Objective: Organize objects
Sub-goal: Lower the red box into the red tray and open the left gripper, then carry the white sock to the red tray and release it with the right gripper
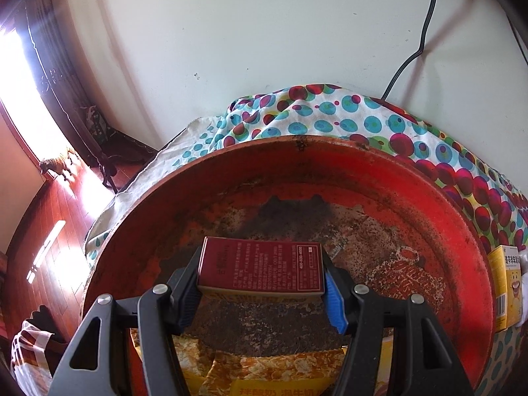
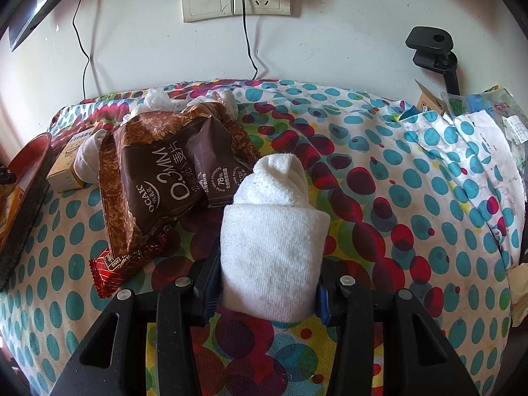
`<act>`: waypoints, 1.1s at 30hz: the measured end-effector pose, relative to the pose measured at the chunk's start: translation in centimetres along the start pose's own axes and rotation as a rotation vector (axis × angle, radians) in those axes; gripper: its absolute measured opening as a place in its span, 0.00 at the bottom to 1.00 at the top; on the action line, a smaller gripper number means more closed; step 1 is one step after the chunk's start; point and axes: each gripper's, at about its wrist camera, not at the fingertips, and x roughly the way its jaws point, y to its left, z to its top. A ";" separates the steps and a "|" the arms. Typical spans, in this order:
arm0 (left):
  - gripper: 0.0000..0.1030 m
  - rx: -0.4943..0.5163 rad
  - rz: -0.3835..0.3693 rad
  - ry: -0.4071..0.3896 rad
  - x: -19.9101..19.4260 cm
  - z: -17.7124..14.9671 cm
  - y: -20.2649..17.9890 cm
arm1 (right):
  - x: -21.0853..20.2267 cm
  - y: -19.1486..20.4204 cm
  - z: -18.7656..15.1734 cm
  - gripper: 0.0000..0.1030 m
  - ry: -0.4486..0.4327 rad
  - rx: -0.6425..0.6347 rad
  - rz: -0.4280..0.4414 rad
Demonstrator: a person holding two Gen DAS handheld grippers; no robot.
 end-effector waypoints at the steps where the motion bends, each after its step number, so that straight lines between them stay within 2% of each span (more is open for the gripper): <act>1: 0.63 0.007 0.005 0.006 0.1 0.0 -0.1 | 0.0 -0.1 0.0 0.43 0.000 0.000 0.000; 2: 0.63 0.012 0.004 0.009 0.1 0.0 -0.1 | 0.0 0.0 0.0 0.43 0.000 0.000 0.000; 4: 0.70 0.008 -0.006 0.003 -0.1 -0.1 0.0 | 0.0 0.0 0.0 0.43 0.000 -0.001 -0.001; 5: 0.82 0.005 -0.010 -0.005 -0.5 -0.2 0.2 | 0.0 -0.1 0.0 0.43 0.000 -0.001 -0.001; 6: 0.86 0.000 -0.017 -0.019 -1.0 -0.4 0.3 | 0.0 -0.1 0.0 0.43 0.000 -0.001 -0.001; 9: 0.90 0.017 -0.029 -0.064 -3.1 -1.2 0.2 | 0.0 -0.1 0.0 0.43 0.000 0.000 0.000; 14: 0.92 0.063 -0.042 -0.169 -8.8 -4.1 0.2 | 0.0 -0.3 0.0 0.43 -0.003 0.010 0.011; 17: 0.92 0.086 -0.063 -0.201 -12.5 -6.8 0.5 | -0.1 -0.5 0.0 0.43 -0.005 0.023 0.018; 20: 0.92 0.076 -0.120 -0.201 -15.3 -10.3 1.7 | -0.1 -0.4 0.0 0.43 -0.005 0.024 0.015; 22: 0.92 0.067 -0.151 -0.187 -16.2 -13.0 2.8 | -0.2 -0.4 0.0 0.42 -0.007 0.021 0.009; 26: 0.92 0.059 -0.123 -0.176 -16.7 -17.4 4.0 | -0.7 0.0 -0.3 0.38 -0.025 -0.008 -0.014; 29: 0.92 0.086 -0.099 -0.186 -16.6 -18.4 3.6 | -1.3 0.3 -0.6 0.34 -0.027 -0.035 -0.040; 33: 0.92 0.070 -0.145 -0.203 -16.7 -18.0 4.1 | -3.3 0.5 -0.3 0.33 -0.065 -0.018 -0.055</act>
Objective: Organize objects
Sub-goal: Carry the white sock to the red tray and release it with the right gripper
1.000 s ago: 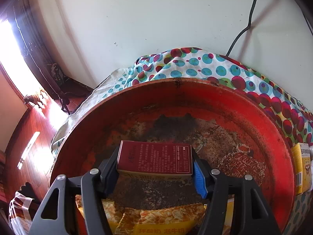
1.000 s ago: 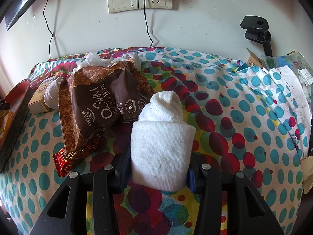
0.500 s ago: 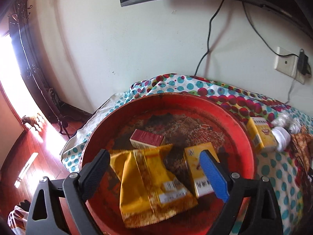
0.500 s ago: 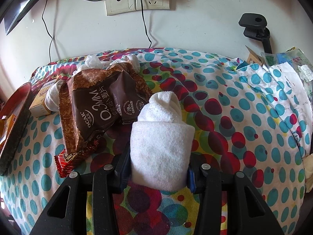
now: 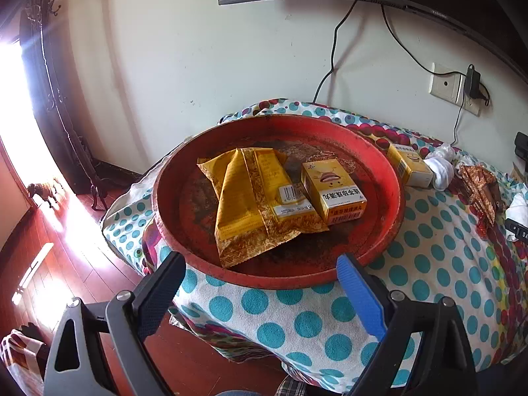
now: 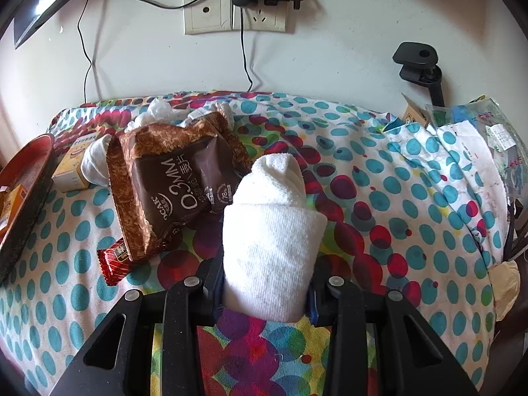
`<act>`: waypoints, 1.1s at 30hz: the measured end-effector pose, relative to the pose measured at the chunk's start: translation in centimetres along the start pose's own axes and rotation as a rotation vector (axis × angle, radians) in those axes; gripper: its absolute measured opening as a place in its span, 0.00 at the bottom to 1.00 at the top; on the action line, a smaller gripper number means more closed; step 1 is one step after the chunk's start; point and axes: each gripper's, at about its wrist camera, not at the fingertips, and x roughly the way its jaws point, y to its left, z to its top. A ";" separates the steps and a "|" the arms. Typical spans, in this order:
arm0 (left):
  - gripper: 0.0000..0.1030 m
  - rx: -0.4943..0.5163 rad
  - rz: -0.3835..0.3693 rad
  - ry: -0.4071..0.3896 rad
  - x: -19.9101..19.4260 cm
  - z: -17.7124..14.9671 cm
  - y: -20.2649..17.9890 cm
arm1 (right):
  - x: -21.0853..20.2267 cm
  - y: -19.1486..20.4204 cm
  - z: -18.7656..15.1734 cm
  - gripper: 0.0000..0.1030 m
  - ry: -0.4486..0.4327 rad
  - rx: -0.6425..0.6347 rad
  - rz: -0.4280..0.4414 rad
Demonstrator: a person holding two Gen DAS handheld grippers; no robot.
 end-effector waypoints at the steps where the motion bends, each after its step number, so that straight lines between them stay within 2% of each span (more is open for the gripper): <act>1: 0.92 -0.005 -0.002 0.000 0.0 0.1 0.2 | -0.8 0.3 0.3 0.33 -0.022 -0.005 0.001; 7: 0.92 0.004 -0.013 0.004 -0.1 0.1 0.3 | -5.0 4.9 2.6 0.34 -0.131 -0.076 0.055; 13: 0.92 -0.021 -0.001 0.005 0.0 0.3 1.2 | -6.9 13.1 4.2 0.34 -0.168 -0.189 0.175; 20: 0.92 -0.034 0.011 0.012 0.9 0.0 2.1 | -5.3 22.9 5.4 0.34 -0.120 -0.281 0.291; 26: 0.92 -0.056 -0.013 0.030 1.7 0.3 3.2 | -2.8 29.5 6.0 0.34 -0.062 -0.371 0.323; 33: 0.92 -0.119 -0.024 0.030 1.9 0.9 5.4 | 0.4 34.5 6.5 0.34 -0.002 -0.413 0.316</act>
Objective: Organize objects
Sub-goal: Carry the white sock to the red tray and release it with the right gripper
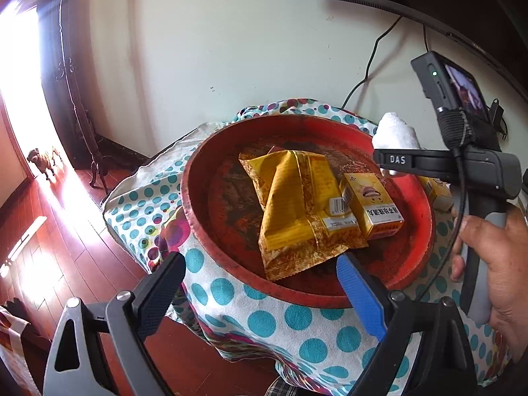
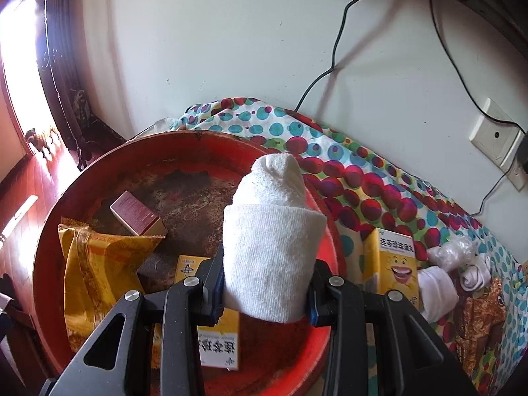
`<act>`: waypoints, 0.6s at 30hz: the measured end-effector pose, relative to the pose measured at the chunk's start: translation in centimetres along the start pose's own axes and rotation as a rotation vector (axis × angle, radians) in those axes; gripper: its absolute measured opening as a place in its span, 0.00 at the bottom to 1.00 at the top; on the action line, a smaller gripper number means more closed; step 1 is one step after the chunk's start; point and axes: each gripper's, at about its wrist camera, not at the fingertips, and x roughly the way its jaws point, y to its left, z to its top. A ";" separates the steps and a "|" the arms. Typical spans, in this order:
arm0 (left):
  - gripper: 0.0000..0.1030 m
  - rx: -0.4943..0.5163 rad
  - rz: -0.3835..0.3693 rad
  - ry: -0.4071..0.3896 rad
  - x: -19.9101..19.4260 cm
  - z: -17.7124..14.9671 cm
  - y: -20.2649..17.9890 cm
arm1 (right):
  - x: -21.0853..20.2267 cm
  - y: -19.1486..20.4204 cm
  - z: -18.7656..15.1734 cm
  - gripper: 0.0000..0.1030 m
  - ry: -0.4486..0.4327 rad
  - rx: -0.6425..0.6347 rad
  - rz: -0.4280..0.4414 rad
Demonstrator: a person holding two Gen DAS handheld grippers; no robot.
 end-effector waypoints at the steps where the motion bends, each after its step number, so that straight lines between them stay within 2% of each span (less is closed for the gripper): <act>1: 0.92 -0.005 -0.002 -0.001 0.0 0.1 0.2 | 0.5 0.5 0.2 0.34 0.009 -0.007 -0.001; 9: 0.92 -0.021 -0.015 0.006 0.1 0.3 0.5 | 3.1 3.0 1.3 0.34 0.061 -0.016 0.007; 15: 0.92 -0.022 -0.020 0.003 0.0 0.4 0.3 | 4.0 2.9 1.5 0.36 0.118 0.013 0.037; 17: 0.92 -0.018 -0.024 0.000 -0.1 0.5 0.1 | 3.0 2.2 1.5 0.46 0.084 0.046 0.091; 18: 0.92 -0.018 -0.024 -0.003 -0.2 0.5 0.0 | 2.4 1.9 1.4 0.60 0.068 0.061 0.101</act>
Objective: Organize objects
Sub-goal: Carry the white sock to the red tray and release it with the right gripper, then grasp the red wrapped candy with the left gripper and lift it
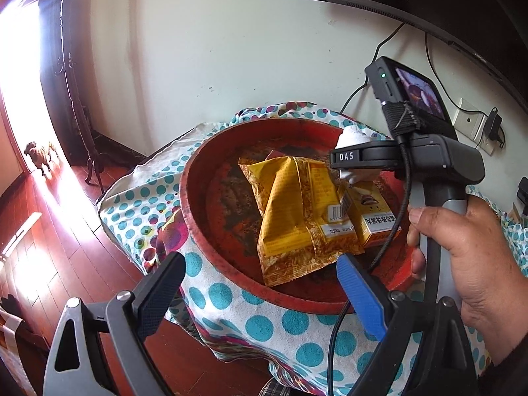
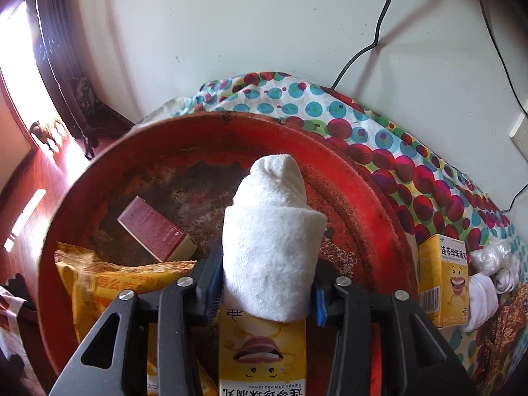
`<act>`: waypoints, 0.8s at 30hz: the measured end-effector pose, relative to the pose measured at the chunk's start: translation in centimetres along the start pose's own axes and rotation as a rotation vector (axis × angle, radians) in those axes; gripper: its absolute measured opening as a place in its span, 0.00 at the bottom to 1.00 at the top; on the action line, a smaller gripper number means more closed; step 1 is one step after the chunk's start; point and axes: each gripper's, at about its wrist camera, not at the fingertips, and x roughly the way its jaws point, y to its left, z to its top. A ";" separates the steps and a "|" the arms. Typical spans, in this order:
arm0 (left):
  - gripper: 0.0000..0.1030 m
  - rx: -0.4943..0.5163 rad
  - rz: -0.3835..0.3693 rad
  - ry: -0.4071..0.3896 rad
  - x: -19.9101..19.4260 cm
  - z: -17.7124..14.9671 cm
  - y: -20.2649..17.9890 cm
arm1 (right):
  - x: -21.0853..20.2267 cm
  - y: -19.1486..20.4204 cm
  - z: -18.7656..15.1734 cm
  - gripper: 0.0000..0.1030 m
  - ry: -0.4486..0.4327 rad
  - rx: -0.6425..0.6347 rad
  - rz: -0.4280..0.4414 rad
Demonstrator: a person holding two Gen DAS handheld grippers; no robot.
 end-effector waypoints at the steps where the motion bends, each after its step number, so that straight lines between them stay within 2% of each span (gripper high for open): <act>1: 0.92 0.001 -0.001 -0.004 -0.1 0.0 -0.1 | -0.9 -0.5 -0.1 0.73 -0.020 0.018 -0.009; 4: 0.92 0.012 -0.007 -0.023 -0.7 0.0 -0.6 | -3.8 -2.6 -0.7 0.77 -0.091 0.081 0.052; 8: 0.92 0.029 -0.012 -0.027 -1.1 -0.1 -1.5 | -7.2 -7.0 -2.9 0.79 -0.143 0.187 0.068; 9: 0.92 0.030 -0.018 -0.029 -1.3 -0.1 -1.7 | -8.1 -8.4 -3.8 0.83 -0.156 0.200 0.058; 12: 0.92 0.060 -0.036 -0.049 -2.0 -0.4 -3.0 | -10.8 -13.2 -7.4 0.89 -0.212 0.222 -0.069; 15: 0.92 0.113 -0.086 -0.083 -2.8 -0.9 -5.2 | -13.0 -19.2 -11.3 0.90 -0.233 0.297 -0.147; 21: 0.92 0.195 -0.187 -0.118 -3.6 -2.6 -10.4 | -15.6 -29.1 -17.6 0.93 -0.253 0.454 -0.241; 24: 0.92 0.185 -0.232 -0.079 -3.1 -2.5 -13.7 | -15.4 -32.1 -19.8 0.93 -0.238 0.519 -0.268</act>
